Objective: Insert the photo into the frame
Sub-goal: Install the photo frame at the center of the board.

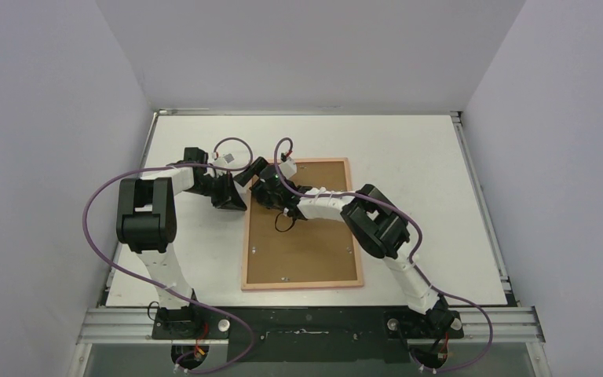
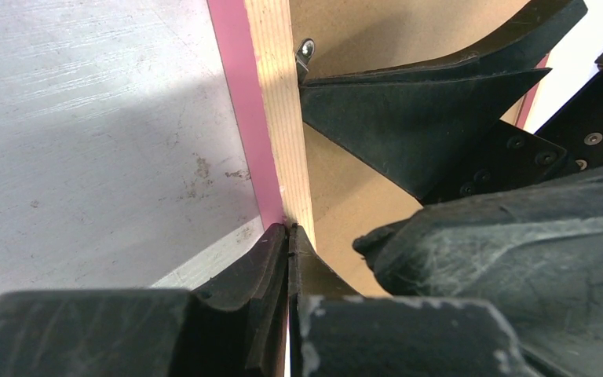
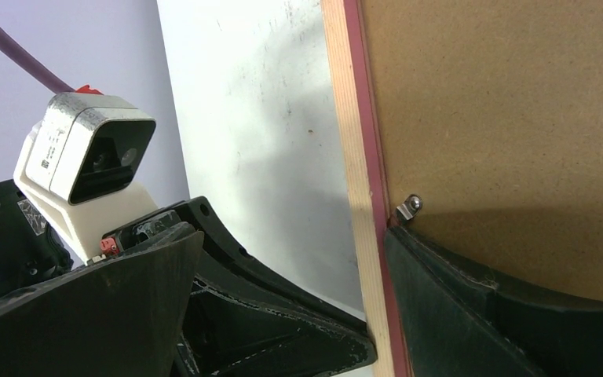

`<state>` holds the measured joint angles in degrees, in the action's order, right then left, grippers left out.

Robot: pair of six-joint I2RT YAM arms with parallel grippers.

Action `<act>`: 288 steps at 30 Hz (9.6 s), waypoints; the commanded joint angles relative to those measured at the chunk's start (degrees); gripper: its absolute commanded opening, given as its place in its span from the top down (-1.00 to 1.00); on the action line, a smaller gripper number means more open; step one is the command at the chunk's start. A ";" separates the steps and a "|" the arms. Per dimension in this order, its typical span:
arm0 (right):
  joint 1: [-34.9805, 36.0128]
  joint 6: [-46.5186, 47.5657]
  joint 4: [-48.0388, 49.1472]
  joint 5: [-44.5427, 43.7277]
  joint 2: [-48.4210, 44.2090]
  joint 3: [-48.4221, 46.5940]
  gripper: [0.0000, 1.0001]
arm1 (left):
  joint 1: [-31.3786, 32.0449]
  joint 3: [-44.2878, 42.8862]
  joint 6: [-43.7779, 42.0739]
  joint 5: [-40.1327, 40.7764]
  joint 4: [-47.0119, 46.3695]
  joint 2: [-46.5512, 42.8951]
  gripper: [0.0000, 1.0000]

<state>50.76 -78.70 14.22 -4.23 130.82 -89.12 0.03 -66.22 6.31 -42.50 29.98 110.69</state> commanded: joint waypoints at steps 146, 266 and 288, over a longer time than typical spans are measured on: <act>-6.86 39.33 -34.24 -6.50 -46.66 29.95 -0.80 | 2.97 4.49 -6.90 1.00 9.97 -6.67 0.51; 6.20 36.42 -6.27 16.63 -12.25 13.35 -0.87 | 3.66 1.39 1.12 1.89 1.60 0.58 0.84; 2.24 38.47 -5.14 20.38 -23.01 21.69 -0.86 | 2.87 0.68 0.03 2.33 2.89 0.00 0.85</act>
<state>54.39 -40.99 6.61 15.11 112.01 -68.66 3.27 -65.49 8.34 -42.50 33.80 110.69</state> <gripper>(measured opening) 0.928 0.082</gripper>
